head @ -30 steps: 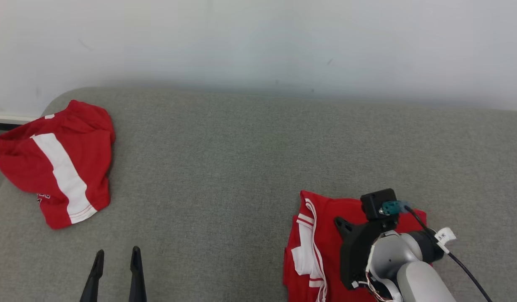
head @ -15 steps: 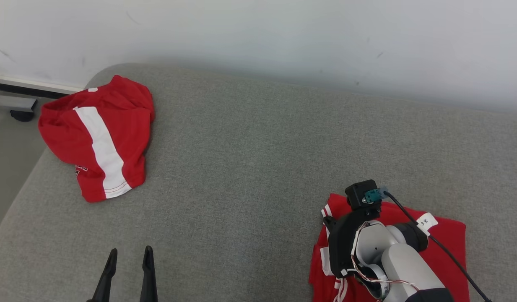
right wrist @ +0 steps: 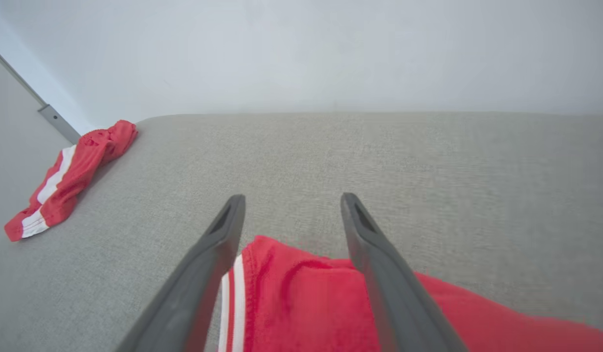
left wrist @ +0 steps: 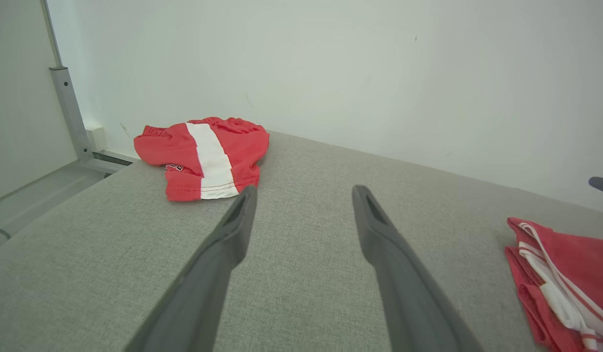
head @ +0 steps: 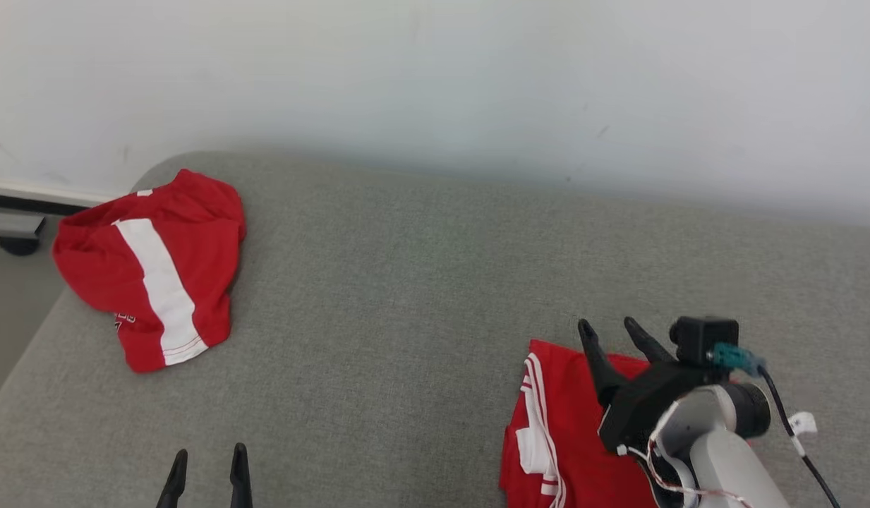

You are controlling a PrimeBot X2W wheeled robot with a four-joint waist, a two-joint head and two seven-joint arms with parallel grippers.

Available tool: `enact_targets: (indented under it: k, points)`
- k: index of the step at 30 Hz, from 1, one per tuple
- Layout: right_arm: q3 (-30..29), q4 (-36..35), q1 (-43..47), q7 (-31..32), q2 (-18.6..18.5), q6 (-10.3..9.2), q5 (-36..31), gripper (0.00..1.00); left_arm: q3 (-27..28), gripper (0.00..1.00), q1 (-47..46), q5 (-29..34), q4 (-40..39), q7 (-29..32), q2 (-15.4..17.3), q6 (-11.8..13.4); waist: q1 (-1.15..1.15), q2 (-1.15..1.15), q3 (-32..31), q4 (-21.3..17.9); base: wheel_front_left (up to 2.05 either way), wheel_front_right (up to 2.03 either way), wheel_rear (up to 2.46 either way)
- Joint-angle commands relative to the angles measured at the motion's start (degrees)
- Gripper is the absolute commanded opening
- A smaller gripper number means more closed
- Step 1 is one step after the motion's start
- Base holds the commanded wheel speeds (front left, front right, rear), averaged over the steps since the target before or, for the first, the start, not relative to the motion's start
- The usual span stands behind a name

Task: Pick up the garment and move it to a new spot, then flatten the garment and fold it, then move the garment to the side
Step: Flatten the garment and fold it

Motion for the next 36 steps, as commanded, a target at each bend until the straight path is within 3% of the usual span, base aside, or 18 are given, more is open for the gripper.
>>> enact_targets:
  k: [1, 10, 15, 18, 25, 36]
  points:
    - [0.01, -1.81, 2.00, -1.52, 0.14, -0.12, -0.47, 1.00, 0.13, 1.00, 0.84, 1.06, 0.25, -0.15, 0.67, 0.38, 0.00, 0.00, -3.14, -3.42, 0.00, 0.00, 0.00]
    - [-8.23, -15.84, 16.03, -7.62, 0.06, -0.12, -8.60, 1.00, 0.09, 1.00, 2.20, 2.36, 3.28, -0.15, 0.96, 2.15, 0.00, 0.00, -5.65, -9.30, 0.00, 0.00, 0.00]
    - [-12.19, -19.73, 21.54, -8.01, 0.15, -0.12, -8.62, 1.00, -0.50, 1.00, 0.96, 3.48, 6.08, -0.13, 1.32, 2.72, 0.00, 0.00, -6.38, -11.60, 0.00, 0.00, 0.00]
    - [-13.20, -20.86, 23.31, -7.51, -0.74, -0.09, -7.24, 1.00, 0.06, 1.00, 0.86, 3.95, 7.22, -0.14, 1.81, 3.05, 0.00, 0.00, -6.33, -13.04, 0.00, 0.00, 0.00]
    - [-13.39, -20.33, 25.02, -8.11, -0.81, -0.06, -6.04, 1.00, 2.61, 1.00, 2.88, 3.18, 6.31, -0.14, 1.42, 0.69, 0.00, 0.00, -6.22, -14.39, 0.00, 0.00, 0.00]
    - [-13.05, -18.29, 26.18, -8.89, -0.41, -0.06, -6.52, 1.00, 5.40, 1.00, 4.84, 4.64, 5.58, -0.14, -0.14, -2.15, 0.00, 0.00, -6.23, -13.53, 0.00, 0.00, 0.00]
